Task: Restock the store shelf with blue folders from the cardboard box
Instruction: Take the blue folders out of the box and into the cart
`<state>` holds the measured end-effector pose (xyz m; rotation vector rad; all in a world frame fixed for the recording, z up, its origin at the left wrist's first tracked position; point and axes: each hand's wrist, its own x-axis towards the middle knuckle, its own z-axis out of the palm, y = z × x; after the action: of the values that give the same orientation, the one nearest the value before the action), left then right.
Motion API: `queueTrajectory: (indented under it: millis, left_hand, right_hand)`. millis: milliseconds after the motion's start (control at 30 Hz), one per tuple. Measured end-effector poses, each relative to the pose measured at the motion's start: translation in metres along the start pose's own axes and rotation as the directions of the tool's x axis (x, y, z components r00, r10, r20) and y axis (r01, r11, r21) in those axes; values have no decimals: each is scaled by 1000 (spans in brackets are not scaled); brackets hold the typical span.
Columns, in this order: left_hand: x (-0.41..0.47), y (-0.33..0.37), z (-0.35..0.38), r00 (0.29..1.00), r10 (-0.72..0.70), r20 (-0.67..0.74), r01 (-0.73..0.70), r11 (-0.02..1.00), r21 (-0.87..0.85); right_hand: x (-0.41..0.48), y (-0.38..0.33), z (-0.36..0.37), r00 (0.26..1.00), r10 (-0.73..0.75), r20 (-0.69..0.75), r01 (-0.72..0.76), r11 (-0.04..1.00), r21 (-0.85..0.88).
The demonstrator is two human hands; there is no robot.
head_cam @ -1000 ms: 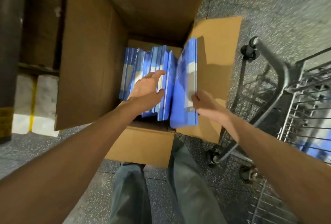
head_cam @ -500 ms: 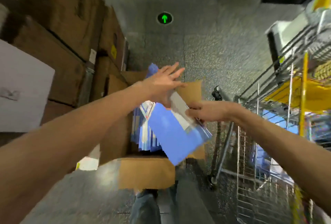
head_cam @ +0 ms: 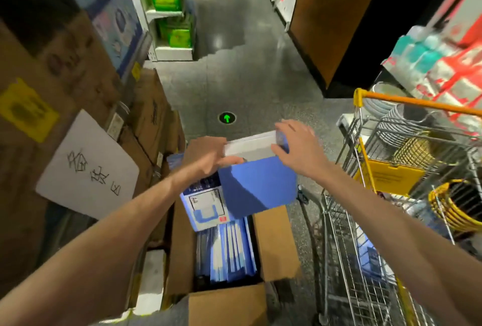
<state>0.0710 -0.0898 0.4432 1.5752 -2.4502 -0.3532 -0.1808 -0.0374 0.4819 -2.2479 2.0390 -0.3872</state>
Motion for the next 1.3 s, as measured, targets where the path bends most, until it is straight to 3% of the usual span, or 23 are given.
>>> queueTrajectory:
  millis: [33, 100, 167, 267, 400, 500, 600, 700, 767, 1067, 1167, 1300]
  left_hand:
    - [-5, -2, -8, 998, -39, -41, 36, 998, -57]
    - [-14, 2, -24, 991, -123, -56, 110, 973, -201]
    - [-22, 11, -36, 984, -161, -77, 127, 935, -331]
    - [-30, 27, -48, 963, -250, -98, 168, 846, -506]
    - [-38, 57, -68, 931, -333, -151, 170, 760, -627]
    - [-44, 83, -82, 905, -397, -154, 186, 694, -696]
    - [-44, 102, -86, 900, -423, -105, 232, 667, -708]
    - [-46, 123, -83, 892, -451, -26, 285, 606, -742]
    - [-51, 146, -78, 888, -459, 27, 321, 577, -751]
    - [-93, 284, -41, 912, -392, 118, 323, 514, -794]
    - [-104, 330, -21, 915, -376, 148, 335, 501, -798]
    - [-104, 377, 3, 921, -359, 151, 344, 568, -748]
  right_hand:
    - [-8, -6, -4, 988, 64, -138, -62, 998, 17]
    - [-18, -8, 0, 944, 257, -208, -222, 959, 179]
    - [-32, -12, 4, 901, 428, -74, -361, 834, 417]
    - [-51, -16, 2, 811, 578, 89, -453, 524, 721]
    - [-60, 8, 1, 721, 644, 256, -466, 178, 867]
    - [-75, 6, -32, 736, 601, 313, -425, 49, 904]
    - [-95, 8, -65, 776, 578, 253, -311, 1, 950]
    - [-115, 19, -88, 759, 636, 136, -232, 70, 970]
    - [-132, 33, -99, 748, 660, 75, -220, 140, 965]
    - [-243, 135, -126, 711, 703, 12, -256, 243, 936]
    - [-282, 171, -128, 672, 740, 32, -275, 209, 939]
    - [-322, 212, -125, 620, 782, 62, -276, 143, 950]
